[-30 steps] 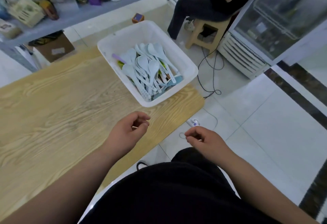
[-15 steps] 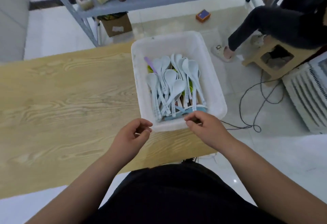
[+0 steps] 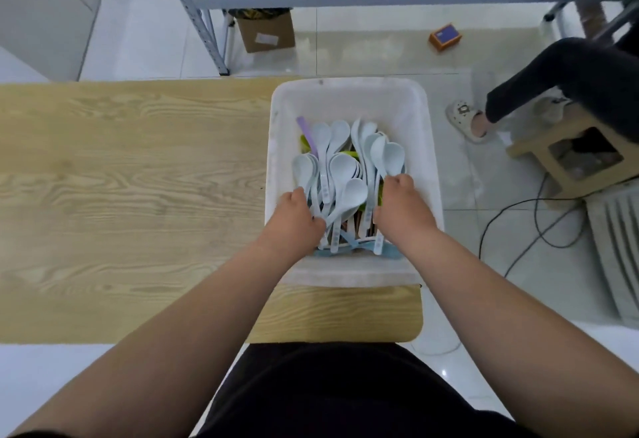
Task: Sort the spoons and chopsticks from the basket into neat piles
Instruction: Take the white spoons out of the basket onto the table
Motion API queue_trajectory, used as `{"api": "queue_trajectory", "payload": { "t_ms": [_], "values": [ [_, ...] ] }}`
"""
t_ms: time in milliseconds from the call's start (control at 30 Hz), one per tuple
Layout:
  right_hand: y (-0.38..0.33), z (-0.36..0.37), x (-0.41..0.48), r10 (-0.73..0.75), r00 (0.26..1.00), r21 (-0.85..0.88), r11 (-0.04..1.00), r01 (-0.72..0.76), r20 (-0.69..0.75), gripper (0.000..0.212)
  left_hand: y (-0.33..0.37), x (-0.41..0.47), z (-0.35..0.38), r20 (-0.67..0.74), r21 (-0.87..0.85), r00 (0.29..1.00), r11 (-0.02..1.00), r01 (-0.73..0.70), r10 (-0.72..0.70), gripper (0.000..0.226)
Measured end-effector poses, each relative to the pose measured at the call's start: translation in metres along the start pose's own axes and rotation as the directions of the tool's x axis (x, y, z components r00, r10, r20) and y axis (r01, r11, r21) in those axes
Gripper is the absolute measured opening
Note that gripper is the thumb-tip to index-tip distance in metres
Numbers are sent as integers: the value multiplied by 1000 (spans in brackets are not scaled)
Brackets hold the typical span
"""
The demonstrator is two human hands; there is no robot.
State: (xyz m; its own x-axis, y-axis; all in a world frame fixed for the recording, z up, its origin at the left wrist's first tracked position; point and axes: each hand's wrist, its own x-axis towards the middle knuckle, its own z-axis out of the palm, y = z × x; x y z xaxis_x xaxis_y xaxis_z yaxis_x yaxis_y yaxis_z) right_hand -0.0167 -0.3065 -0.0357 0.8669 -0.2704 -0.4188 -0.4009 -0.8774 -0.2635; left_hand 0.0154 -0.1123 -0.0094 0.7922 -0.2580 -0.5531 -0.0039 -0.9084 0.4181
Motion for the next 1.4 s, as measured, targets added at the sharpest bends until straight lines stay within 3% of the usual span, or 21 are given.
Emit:
{"api": "queue_trajectory", "payload": {
  "t_ms": [167, 300, 467, 600, 700, 800, 867, 967, 1067, 1133, 1200, 1267, 1400],
  "values": [
    [-2, 6, 4, 34, 999, -69, 997, -36, -30, 51, 9, 42, 11, 30, 144, 994, 984, 104, -109, 60],
    [-1, 4, 3, 48, 998, -43, 998, -46, 31, 54, 7, 59, 18, 2, 223, 994, 969, 106, -109, 56],
    [6, 7, -1, 22, 999, 17, 1000, -22, -28, 49, 8, 55, 14, -87, 56, 991, 992, 110, -105, 43],
    [11, 9, -5, -44, 997, 28, 999, 46, -70, 49, 6, 47, 13, -122, -143, 984, 983, 114, -132, 50],
    [11, 3, -10, -69, 992, 152, 985, 84, -101, 48, 8, 38, 11, -110, -264, 983, 958, 115, -148, 55],
    [12, -10, -19, -116, 972, 292, 941, 173, -202, 38, 7, 25, 8, -77, -355, 986, 928, 115, -151, 30],
    [13, -19, -29, -151, 958, 365, 901, 235, -244, 30, 7, 15, 7, -37, -570, 982, 811, 132, -186, 16],
    [7, -27, -53, -216, 947, 522, 794, 313, -239, 24, 14, -5, 7, 84, -833, 978, 525, 174, -190, 12],
    [-5, -24, -73, -295, 937, 617, 708, 345, -185, 27, 18, -25, 10, 168, -963, 973, 185, 196, -157, 12],
    [-13, -17, -84, -369, 917, 612, 694, 380, -151, 27, 14, -38, 13, 154, -987, 979, 25, 159, -134, 13],
    [-21, -7, -94, -466, 881, 581, 695, 424, -87, 25, 4, -52, 17, 115, -993, 980, -11, 115, -161, 16],
    [-30, 3, -104, -540, 842, 544, 708, 449, 8, 25, -9, -68, 21, 58, -998, 974, 23, 64, -218, 20],
    [-57, 17, -122, -561, 820, 620, 683, 385, 109, 24, -45, -105, 22, -2, -1000, 947, 4, -1, -321, 21]
  ]
}}
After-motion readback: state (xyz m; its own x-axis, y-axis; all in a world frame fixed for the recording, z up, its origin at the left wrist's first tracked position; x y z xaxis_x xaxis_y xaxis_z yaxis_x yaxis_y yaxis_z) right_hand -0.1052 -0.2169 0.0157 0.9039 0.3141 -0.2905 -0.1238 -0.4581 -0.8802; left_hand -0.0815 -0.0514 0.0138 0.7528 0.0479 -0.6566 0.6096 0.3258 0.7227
